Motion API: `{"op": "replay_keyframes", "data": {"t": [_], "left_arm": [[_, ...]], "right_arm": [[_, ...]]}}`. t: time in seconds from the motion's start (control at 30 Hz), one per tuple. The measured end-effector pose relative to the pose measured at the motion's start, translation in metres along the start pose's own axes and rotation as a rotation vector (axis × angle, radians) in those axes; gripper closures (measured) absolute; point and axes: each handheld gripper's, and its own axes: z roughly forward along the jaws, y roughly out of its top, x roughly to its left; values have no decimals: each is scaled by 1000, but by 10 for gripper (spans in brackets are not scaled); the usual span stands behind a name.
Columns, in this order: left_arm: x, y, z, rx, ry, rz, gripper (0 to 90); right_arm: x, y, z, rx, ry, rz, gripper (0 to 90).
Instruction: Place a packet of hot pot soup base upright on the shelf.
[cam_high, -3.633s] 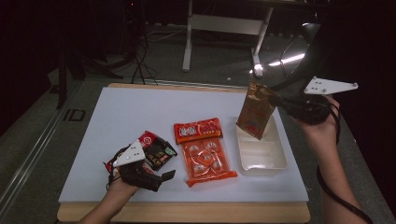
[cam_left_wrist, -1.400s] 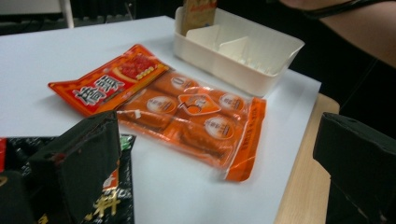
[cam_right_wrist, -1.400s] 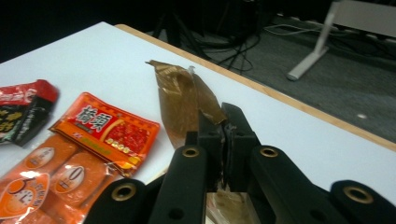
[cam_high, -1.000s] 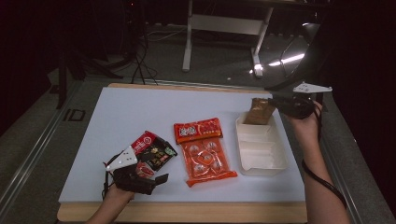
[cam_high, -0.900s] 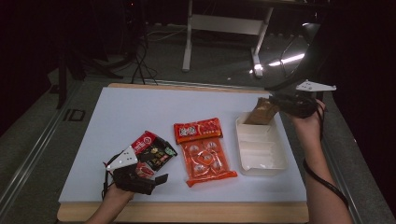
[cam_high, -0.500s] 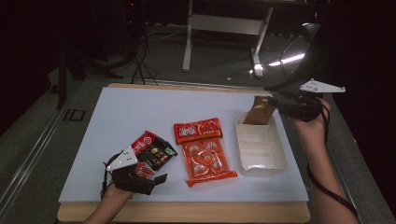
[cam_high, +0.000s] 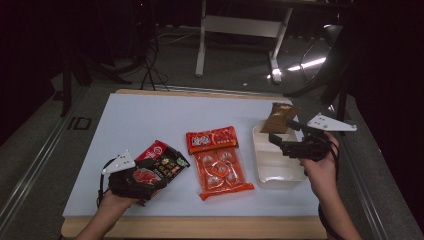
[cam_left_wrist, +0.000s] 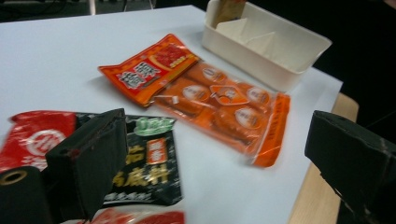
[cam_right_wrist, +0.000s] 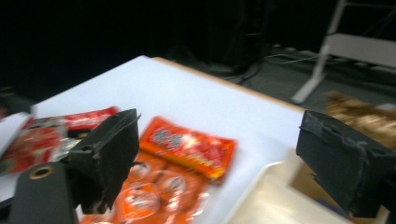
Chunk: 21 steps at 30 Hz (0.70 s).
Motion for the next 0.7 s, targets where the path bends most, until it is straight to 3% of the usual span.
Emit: {"op": "replay_keyframes", "data": {"t": [0.1,0.3,0.37,0.57,0.6,0.7], "left_arm": [[7,0,-8,7,29,20,147],[25,0,-25,25,89,35,209],[31,-1,-32,23,103,27,291],[52,-5,-50,63,212,24,440],[55,-6,-53,74,249,24,446],[68,-10,-57,108,291,7,541]], "right_arm": [[12,-8,-3,-15,39,16,115],[35,-23,-10,-16,89,-9,140],[41,-27,-12,-22,115,2,158],[58,-39,-19,-20,174,-2,177],[61,-41,-20,-15,181,-13,176],[69,-47,-26,-9,181,-45,176]]}}
